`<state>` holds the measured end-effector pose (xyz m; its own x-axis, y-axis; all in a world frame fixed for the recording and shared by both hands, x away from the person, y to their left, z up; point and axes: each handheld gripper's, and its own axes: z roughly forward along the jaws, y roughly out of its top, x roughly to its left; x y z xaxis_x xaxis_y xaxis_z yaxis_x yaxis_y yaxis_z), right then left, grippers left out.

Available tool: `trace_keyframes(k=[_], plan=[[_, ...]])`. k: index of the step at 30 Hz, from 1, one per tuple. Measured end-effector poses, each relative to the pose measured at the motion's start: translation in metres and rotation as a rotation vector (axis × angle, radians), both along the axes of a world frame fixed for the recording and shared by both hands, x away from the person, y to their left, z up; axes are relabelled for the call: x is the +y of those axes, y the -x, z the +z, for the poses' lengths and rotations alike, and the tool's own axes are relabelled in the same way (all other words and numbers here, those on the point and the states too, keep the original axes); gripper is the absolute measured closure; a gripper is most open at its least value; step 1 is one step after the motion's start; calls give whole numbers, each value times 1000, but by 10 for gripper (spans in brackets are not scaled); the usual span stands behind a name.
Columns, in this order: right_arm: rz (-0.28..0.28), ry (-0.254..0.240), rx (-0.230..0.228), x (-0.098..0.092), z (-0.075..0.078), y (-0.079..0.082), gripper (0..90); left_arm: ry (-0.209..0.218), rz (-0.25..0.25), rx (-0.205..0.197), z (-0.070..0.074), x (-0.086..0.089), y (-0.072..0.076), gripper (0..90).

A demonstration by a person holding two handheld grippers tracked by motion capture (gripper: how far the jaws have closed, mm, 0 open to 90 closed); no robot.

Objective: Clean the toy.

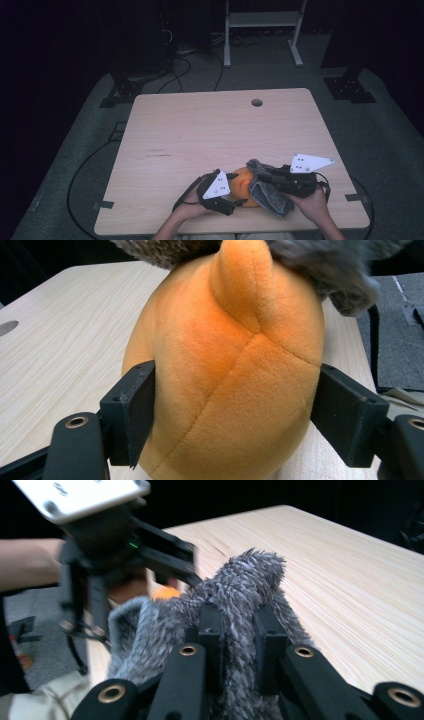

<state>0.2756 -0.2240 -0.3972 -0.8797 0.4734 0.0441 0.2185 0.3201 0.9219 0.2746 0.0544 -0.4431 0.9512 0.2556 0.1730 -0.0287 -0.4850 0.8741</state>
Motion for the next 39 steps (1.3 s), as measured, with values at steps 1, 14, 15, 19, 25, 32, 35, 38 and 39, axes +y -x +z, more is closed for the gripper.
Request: trace_keyframes(k=[1,14,15,19,25,32,35,38,39], plan=[[-12,5,5,-4,-2,-1,772,1,-1,4,0,1,-1,239],[33,13,11,13,5,-3,772,-18,6,-5,-2,2,0,222],[20,1,21,8,2,-6,772,-15,5,-3,-1,2,0,222],[-31,-19,63,-12,-9,-11,773,-21,0,-9,-2,3,0,222],[-57,-22,43,-25,-9,-4,775,-16,16,23,-1,8,-4,222],[-42,-6,60,-24,-15,-6,775,6,38,65,-2,15,-11,222],[-67,-7,95,-29,-21,-10,775,10,46,68,-2,14,-10,222],[-70,-29,83,-31,-18,-8,775,15,48,75,-3,16,-11,220],[-60,-43,69,-29,-15,-5,775,18,49,80,-3,16,-11,220]])
